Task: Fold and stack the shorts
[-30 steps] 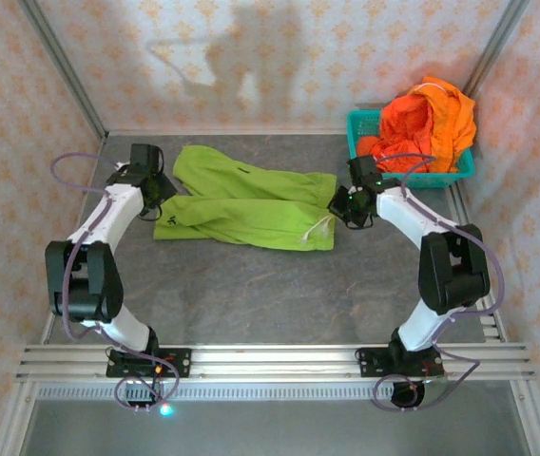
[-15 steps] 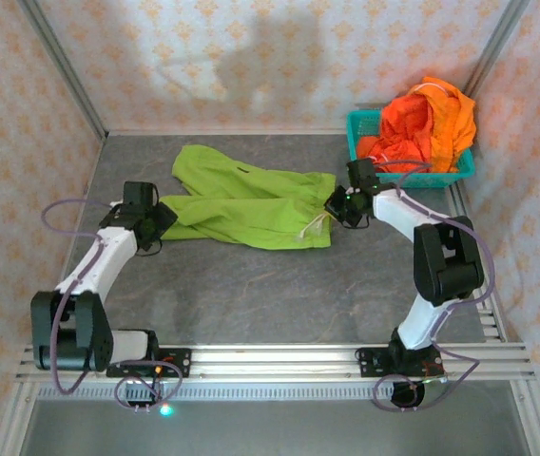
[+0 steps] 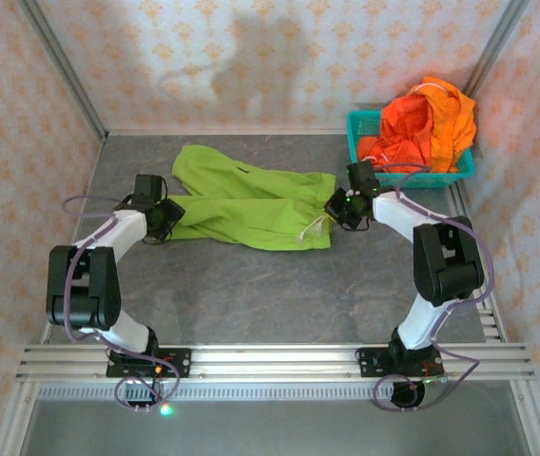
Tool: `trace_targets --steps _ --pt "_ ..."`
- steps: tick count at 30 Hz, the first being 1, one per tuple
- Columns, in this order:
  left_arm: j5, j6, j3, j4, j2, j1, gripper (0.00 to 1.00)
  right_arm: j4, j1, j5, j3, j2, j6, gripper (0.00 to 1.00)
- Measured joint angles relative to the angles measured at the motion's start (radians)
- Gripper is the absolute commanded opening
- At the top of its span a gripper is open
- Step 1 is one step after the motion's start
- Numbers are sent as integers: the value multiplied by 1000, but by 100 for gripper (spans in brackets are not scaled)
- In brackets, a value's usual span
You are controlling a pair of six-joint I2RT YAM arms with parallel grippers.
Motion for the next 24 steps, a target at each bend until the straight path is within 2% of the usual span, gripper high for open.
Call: trace_targets --steps 5,12,17,24 --pt "4 -13 16 26 60 0 42 5 0 -2 -6 0 0 0" --pt "-1 -10 56 4 87 7 9 2 0 1 -11 -3 -13 0" --pt "-42 34 121 -66 18 13 2 -18 0 16 -14 -31 -37 0" --pt "-84 121 161 -203 -208 12 0 -57 0 7 -23 -139 -78 0"
